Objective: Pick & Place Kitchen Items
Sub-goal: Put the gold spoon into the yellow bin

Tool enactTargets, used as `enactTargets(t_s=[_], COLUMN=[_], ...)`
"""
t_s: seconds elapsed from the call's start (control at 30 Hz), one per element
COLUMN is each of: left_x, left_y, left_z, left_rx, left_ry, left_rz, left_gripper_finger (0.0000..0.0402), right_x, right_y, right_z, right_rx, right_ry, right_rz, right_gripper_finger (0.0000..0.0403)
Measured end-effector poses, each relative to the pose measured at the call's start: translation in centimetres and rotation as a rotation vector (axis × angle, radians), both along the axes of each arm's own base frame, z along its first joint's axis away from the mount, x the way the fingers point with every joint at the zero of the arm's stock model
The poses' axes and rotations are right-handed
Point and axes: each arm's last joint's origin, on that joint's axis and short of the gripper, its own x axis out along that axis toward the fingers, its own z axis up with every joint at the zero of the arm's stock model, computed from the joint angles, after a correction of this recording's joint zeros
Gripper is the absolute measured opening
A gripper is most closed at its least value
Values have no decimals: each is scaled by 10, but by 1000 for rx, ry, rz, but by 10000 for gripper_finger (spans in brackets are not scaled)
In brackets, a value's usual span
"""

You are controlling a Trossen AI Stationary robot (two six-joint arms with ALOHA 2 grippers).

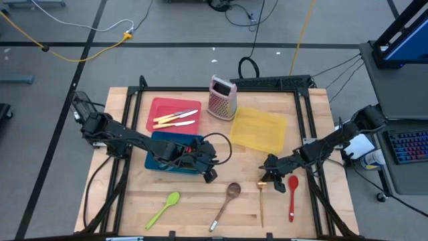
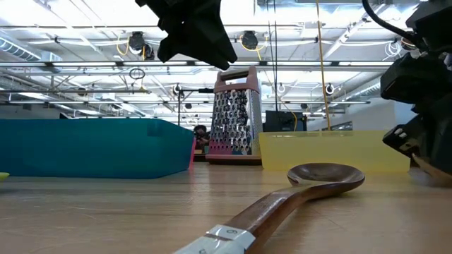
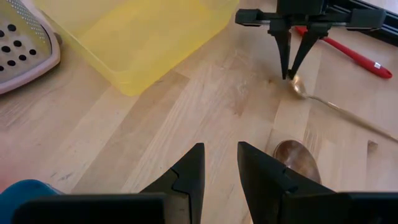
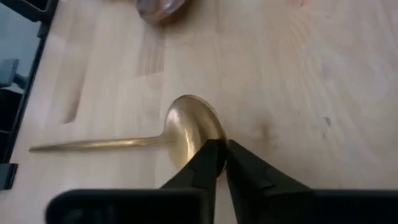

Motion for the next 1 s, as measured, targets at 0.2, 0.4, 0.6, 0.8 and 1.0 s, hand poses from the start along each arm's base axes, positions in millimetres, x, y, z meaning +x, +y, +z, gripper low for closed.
enactTargets(t_s=[0.2,0.4,0.6,0.8,1.0], left_x=[0,0,0,0,-1], left_y=[0,0,0,0,0], left_z=[0,0,0,-1,-1], left_rx=[0,1,6,8,9], left_ry=[0,1,4,10,10], left_rz=[0,0,-4,-5,-6], left_gripper_finger=[97,97,97,97,97], right_x=[0,3,13,14,9], right_y=[1,2,2,0,-7], right_z=[1,5,23,39,58], right_rx=[-11,-83,-227,-342,-442], right_ry=[-18,-118,-410,-581,-693], right_rz=[46,141,246,257,135], right_gripper_finger=[10,4,4,4,3])
